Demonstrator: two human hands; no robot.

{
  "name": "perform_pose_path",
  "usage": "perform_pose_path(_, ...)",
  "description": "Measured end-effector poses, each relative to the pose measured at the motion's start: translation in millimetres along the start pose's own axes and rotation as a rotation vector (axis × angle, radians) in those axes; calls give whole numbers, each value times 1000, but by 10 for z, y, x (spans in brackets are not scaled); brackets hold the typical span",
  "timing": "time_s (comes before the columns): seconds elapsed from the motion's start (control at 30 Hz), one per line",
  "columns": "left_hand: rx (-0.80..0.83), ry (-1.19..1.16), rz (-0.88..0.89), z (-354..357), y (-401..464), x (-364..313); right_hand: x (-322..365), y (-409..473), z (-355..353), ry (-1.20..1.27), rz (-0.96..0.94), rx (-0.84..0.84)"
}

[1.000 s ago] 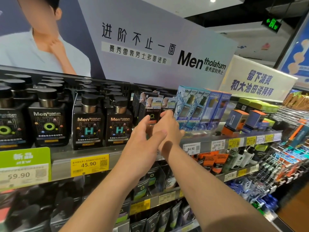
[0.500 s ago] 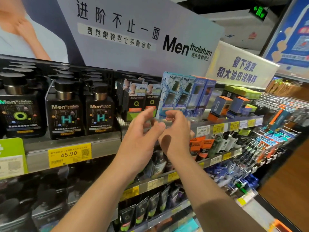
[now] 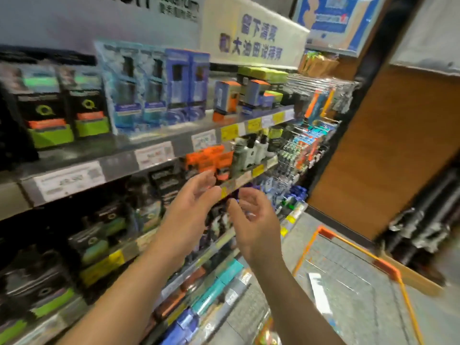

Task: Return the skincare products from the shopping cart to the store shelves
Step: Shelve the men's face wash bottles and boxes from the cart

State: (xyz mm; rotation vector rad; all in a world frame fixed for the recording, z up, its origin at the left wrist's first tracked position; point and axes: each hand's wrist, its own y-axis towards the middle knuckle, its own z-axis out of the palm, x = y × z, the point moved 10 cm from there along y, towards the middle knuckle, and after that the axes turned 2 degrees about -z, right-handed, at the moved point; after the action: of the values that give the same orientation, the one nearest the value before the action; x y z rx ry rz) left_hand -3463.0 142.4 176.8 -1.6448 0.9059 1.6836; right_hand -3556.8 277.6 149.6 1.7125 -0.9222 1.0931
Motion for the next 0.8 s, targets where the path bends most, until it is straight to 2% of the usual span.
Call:
perform_pose_path(0.23,181,16,-184,1131,-112,695,-1003,-475,-1156,12,209,-202)
perform_pose_path(0.4,337,79,-249,1972,-308,1073,-1651,-892,-1892,30,368,-313)
perform_pose_path(0.6,477,193,-338,2701,-565,1579,-2314,-1306,-2496,35,529,-348)
perform_pose_path(0.8,480,320,-435,2989,-659,2117,-2969,-1638,-2811,47,654,-338)
